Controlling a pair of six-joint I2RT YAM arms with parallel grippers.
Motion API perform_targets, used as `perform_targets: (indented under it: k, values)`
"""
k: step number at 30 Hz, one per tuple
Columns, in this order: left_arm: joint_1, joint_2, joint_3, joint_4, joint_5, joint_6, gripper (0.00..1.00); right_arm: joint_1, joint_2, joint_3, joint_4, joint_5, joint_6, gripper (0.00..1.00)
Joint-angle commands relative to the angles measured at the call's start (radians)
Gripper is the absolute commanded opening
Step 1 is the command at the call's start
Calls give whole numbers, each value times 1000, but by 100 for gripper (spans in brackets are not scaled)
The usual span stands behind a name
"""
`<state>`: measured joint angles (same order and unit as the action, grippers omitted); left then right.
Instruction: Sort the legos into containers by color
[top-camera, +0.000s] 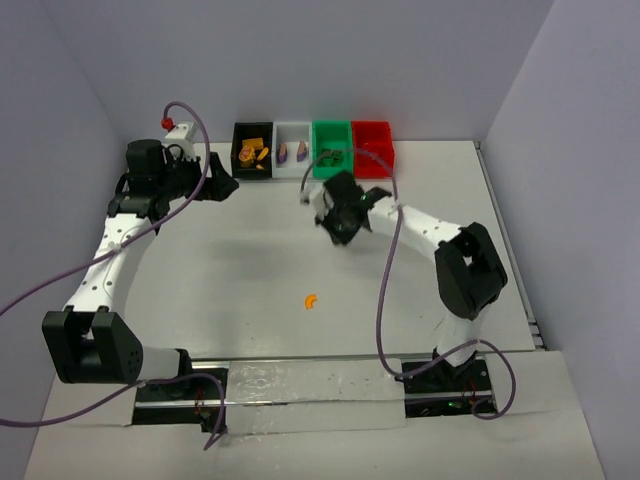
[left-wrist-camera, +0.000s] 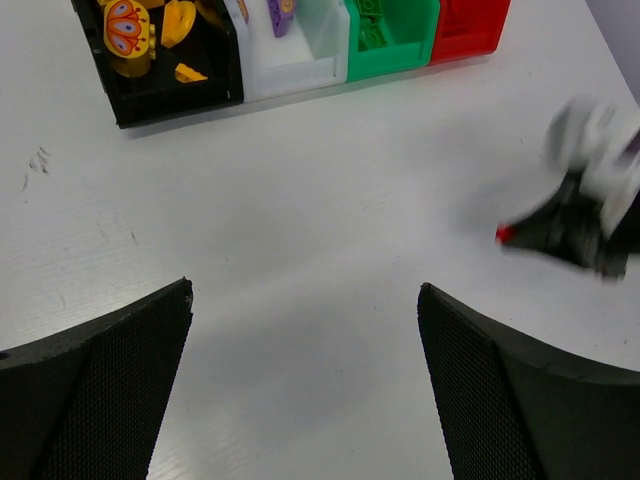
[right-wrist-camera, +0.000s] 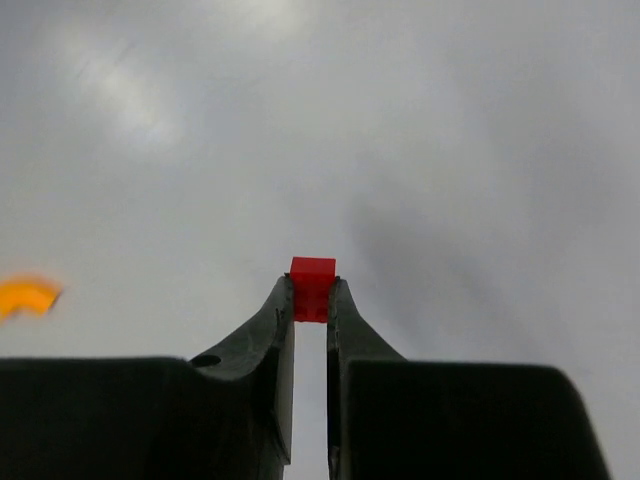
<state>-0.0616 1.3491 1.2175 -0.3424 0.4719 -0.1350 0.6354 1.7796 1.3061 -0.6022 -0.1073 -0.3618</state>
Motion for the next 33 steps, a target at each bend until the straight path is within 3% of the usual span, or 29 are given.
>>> perform_targets:
  k: [1, 8, 14, 20, 25, 27, 33]
  values:
    - [-9, -3, -45, 64, -43, -24, 98, -191, 90, 379, 99, 94, 143, 0]
    - [-128, -6, -105, 114, -190, 2, 98, -334, 428, 874, 131, 245, 257, 0]
    - [-187, 33, -92, 115, -193, -8, 98, -373, 582, 963, 320, 249, 273, 0]
    - [-226, 48, -80, 81, -220, 20, 98, -387, 646, 922, 463, 260, 273, 0]
    - [-241, 34, -107, 49, -224, 67, 98, -387, 687, 952, 466, 270, 274, 27]
    - [-243, 23, -121, 29, -211, 82, 98, -391, 682, 934, 481, 275, 276, 45]
    - [-249, -10, -159, -9, -154, 129, 97, -398, 633, 907, 481, 277, 297, 52]
